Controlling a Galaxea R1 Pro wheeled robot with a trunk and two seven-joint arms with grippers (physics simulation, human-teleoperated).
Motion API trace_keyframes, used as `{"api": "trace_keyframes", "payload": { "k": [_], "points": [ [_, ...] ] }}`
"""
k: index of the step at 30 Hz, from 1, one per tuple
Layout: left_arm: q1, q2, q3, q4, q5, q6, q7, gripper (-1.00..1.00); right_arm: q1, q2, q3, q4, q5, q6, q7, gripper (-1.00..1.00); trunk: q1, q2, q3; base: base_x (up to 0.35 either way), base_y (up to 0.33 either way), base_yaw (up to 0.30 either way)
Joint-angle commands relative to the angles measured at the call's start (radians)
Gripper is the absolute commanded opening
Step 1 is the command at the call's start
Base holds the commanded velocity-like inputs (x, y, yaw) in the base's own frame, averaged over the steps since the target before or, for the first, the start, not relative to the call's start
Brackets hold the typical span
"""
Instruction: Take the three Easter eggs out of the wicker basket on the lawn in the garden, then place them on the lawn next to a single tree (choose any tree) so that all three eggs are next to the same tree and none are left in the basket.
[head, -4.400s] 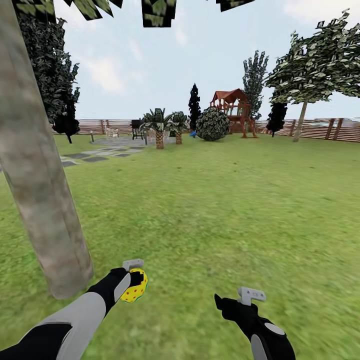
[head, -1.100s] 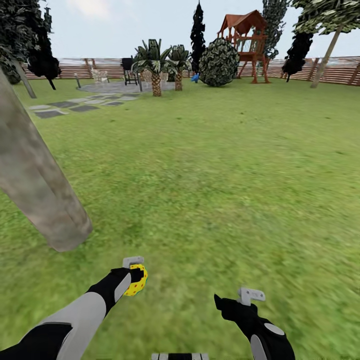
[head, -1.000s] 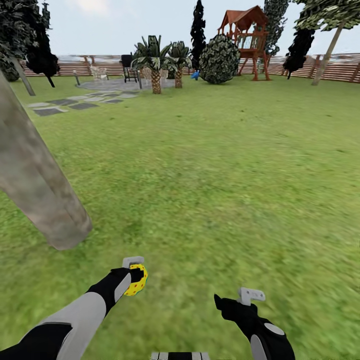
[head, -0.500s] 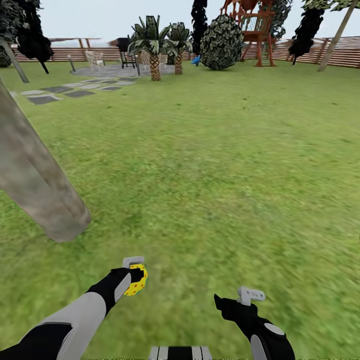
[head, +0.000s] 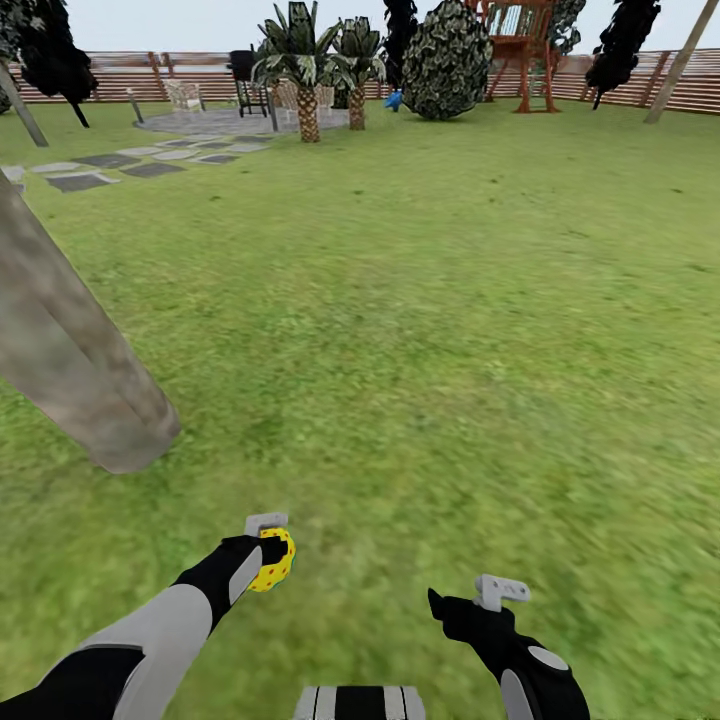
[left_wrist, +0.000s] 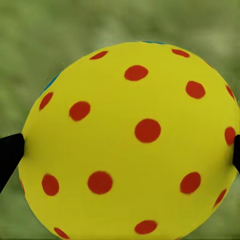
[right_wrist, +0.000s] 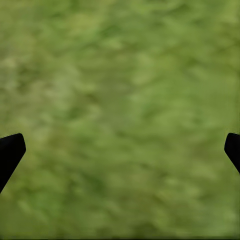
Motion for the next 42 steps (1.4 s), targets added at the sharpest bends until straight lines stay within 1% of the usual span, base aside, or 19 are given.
{"api": "trace_keyframes", "payload": {
  "k": [1,17,21,27,33,34,42],
  "points": [
    [0.000,0.000,-0.001,-0.002,0.010,0.004,0.004,-1.00,0.000,0.000,0.001,-0.001,-0.011,0.004,-0.010,1.00,0.000,-0.001,-0.005,0.000,0.000,0.000],
    [0.000,0.000,-0.001,-0.003,0.010,0.005,0.004,-1.00,0.000,0.000,0.001,-0.001,-0.010,0.004,-0.009,1.00,0.007,-0.004,-0.067,0.000,0.000,0.000],
    [0.000,0.000,-0.001,-0.003,0.010,0.005,0.004,-1.00,0.000,0.000,0.001,-0.001,-0.010,0.004,-0.009,1.00,0.007,-0.004,-0.067,0.000,0.000,0.000],
    [0.000,0.000,-0.001,-0.003,0.010,0.005,0.004,-1.00,0.000,0.000,0.001,-0.001,-0.010,0.004,-0.010,1.00,0.010,-0.006,-0.090,0.000,0.000,0.000],
    [0.000,0.000,-0.001,-0.003,0.010,0.005,0.004,-1.00,0.000,0.000,0.001,-0.001,-0.011,0.004,-0.009,1.00,0.010,-0.006,-0.090,0.000,0.000,0.000],
    [0.000,0.000,-0.001,-0.003,0.010,0.005,0.004,1.00,0.000,0.000,0.001,-0.001,-0.011,0.004,-0.009,1.00,0.010,-0.006,-0.090,0.000,0.000,0.000],
    [-0.001,0.001,-0.001,-0.004,0.010,0.005,0.003,1.00,0.000,0.000,0.001,-0.001,-0.011,0.004,-0.008,1.00,0.010,-0.006,-0.090,0.000,0.000,0.000]
  ]
}}
